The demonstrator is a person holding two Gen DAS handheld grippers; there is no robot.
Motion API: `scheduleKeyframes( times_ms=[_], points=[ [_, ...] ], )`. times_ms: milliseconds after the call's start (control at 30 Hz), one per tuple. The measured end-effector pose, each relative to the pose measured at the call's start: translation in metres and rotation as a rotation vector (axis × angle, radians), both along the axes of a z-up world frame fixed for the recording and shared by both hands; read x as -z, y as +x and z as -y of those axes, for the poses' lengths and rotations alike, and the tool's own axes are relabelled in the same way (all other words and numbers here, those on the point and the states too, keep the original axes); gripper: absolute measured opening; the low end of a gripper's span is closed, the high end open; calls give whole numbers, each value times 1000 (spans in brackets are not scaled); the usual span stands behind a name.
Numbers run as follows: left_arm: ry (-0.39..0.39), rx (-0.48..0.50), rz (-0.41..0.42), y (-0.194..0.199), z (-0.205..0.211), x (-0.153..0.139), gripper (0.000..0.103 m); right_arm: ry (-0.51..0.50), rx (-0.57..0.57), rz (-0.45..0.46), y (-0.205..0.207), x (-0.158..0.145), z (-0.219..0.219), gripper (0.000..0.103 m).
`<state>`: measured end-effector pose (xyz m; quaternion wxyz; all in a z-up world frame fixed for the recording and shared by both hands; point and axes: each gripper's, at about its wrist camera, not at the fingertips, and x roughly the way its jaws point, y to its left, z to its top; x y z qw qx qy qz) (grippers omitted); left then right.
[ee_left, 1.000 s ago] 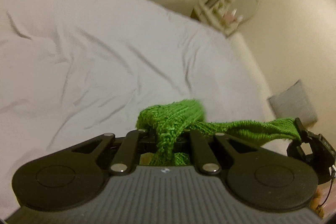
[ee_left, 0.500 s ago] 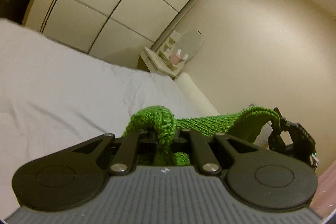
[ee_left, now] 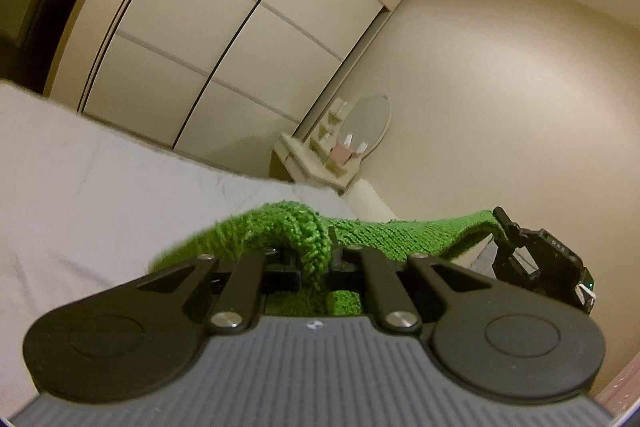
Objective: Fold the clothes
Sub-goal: 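Lift the vest with both grippers and shake it out in the air, then lay the vest flat on the bed and open both grippers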
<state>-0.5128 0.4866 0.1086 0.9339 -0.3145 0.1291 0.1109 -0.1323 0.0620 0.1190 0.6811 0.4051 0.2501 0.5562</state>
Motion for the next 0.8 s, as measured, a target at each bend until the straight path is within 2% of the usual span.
scheduleKeyframes(
  times_ms=[67,133,233,300,333,367,433,467,500,567,633,700,767,800],
  points=[
    [-89,-41,-129,-10,28,46,10,-20,-21,-10,5,10,7,9],
    [-183,-84,-266,-21,56,94,11,-121,-77,-96,0,50,34,9],
    [-324,-150,-473,-37,99,167,12,-413,-147,-238,-9,123,73,13],
    [-418,-193,-611,-47,127,215,12,-670,-164,-342,-12,173,97,18],
    [-442,-229,-670,-51,137,234,12,-777,-172,-386,-11,196,107,18],
    [-449,-260,-719,-54,148,247,12,-838,-193,-405,-9,213,112,18],
    [-475,-307,-733,-54,165,263,12,-960,-236,-444,-3,246,124,20],
    [-488,-330,-736,-53,173,270,15,-1004,-256,-452,-1,260,127,26],
    [-501,-353,-739,-53,182,278,17,-1018,-275,-439,1,266,124,33],
    [-500,-378,-742,-42,192,293,21,-1045,-311,-413,6,279,120,40],
    [-511,-404,-750,-39,195,308,25,-1071,-348,-386,11,291,115,41],
    [-522,-430,-753,-35,196,325,31,-1087,-380,-382,13,305,109,52],
    [-533,-455,-751,-29,194,345,41,-1093,-402,-393,14,322,104,52],
    [-541,-467,-752,-27,192,355,43,-1099,-412,-396,13,330,102,53]
  ],
)
